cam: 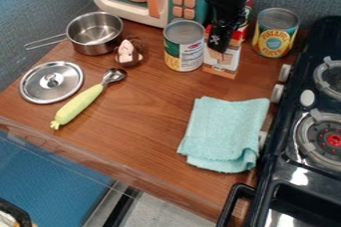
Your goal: Move the rectangular package to the right side of a can and the top of the blue cloth
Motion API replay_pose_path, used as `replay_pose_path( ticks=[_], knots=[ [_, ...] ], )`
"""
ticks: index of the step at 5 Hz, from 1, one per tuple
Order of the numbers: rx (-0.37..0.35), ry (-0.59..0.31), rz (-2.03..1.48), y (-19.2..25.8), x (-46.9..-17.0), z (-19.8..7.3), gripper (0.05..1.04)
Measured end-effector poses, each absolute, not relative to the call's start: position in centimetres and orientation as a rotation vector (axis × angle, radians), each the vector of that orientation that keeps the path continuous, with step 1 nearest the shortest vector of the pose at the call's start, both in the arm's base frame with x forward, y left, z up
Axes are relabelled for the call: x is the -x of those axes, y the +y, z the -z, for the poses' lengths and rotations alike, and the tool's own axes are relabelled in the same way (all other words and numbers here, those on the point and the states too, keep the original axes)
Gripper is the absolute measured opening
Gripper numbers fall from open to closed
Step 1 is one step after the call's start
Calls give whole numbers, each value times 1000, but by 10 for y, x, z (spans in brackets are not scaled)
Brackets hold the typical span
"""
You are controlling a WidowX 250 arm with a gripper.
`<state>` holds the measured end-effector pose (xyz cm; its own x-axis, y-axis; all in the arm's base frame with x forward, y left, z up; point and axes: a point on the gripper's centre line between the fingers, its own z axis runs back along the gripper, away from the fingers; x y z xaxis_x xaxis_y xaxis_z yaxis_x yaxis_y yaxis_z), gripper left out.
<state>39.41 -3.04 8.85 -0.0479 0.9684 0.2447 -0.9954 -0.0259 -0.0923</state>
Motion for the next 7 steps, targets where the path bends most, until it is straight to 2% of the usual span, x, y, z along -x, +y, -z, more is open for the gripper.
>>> replay_pose_path(
  ticks=[3,7],
  knots=[
    [-106,-268,-1603,-41,-403,-87,365],
    [-142,-255,-1602,-39,-398,-64,365]
  ],
)
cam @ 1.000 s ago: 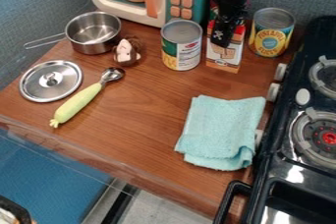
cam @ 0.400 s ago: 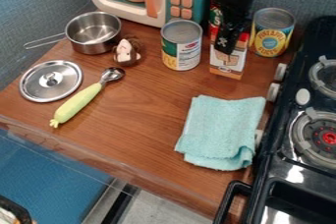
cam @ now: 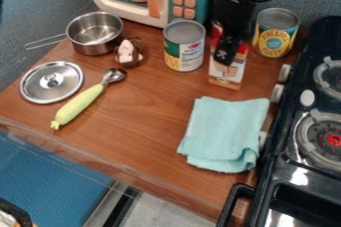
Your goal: Move the rectangular package to the right side of a can and the top of the blue cloth
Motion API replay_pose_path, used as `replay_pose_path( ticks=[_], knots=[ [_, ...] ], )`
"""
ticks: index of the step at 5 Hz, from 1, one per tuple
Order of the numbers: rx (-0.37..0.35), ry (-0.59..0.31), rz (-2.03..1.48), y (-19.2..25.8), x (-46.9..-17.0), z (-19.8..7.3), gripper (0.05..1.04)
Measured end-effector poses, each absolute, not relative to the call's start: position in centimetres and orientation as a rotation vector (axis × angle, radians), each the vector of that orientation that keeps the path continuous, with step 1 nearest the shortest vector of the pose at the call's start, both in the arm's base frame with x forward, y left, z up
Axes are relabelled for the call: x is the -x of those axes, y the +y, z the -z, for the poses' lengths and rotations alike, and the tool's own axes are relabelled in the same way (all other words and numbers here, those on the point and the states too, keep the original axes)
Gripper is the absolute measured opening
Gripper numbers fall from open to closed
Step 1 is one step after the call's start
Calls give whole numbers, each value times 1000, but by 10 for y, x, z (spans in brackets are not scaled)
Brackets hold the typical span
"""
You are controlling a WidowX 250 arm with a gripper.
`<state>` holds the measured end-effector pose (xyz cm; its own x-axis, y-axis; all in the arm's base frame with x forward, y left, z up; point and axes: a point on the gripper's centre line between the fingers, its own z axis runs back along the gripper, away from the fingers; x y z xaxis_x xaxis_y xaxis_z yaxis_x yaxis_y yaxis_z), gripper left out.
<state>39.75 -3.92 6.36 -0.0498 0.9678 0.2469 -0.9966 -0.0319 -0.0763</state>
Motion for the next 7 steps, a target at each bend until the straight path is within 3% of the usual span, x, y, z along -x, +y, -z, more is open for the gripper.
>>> replay_pose_path(
  ticks=[1,2,3,4,6,7],
  knots=[
    [-145,-262,-1601,-38,-398,-63,447],
    [-167,-257,-1601,-37,-396,-58,761],
    [-181,-250,-1606,-36,-395,-61,991],
    [-168,-250,-1613,-38,-399,-69,1002],
    [-68,-345,-1596,-57,-402,-135,999],
    [-147,-411,-1508,-63,-388,-152,999]
  ],
)
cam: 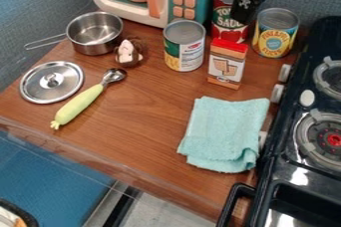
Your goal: Move the rectangular package to the right side of a can and the top of the blue cloth
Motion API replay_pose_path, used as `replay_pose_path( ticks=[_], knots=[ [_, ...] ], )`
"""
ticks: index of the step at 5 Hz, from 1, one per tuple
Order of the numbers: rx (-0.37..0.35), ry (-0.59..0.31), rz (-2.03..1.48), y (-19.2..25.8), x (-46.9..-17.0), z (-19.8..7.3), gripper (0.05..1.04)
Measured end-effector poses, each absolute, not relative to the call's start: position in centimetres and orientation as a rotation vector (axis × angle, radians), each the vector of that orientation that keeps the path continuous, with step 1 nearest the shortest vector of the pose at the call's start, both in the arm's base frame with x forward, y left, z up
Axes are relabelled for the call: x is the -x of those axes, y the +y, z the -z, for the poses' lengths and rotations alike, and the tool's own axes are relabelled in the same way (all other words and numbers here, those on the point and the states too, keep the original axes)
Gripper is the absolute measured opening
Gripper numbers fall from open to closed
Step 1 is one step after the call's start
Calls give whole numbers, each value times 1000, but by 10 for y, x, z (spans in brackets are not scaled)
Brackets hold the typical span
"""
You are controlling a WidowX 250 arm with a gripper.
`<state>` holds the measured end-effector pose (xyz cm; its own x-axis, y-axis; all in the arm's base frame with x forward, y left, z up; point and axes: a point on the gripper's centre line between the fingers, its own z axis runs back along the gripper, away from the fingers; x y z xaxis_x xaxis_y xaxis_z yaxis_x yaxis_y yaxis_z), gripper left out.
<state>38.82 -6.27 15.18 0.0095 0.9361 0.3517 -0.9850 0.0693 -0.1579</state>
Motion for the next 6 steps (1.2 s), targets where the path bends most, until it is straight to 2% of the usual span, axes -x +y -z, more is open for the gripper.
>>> replay_pose_path(
  ticks=[1,2,4,5,6],
  knots=[
    [-318,-516,-1348,-65,-350,-162,999],
    [-469,-581,-1181,-59,-333,-154,999],
    [-513,-678,-1060,-58,-321,-173,999],
    [-569,-684,-1055,-52,-316,-176,999],
    [-572,-684,-1054,-52,-316,-177,999]
  ],
)
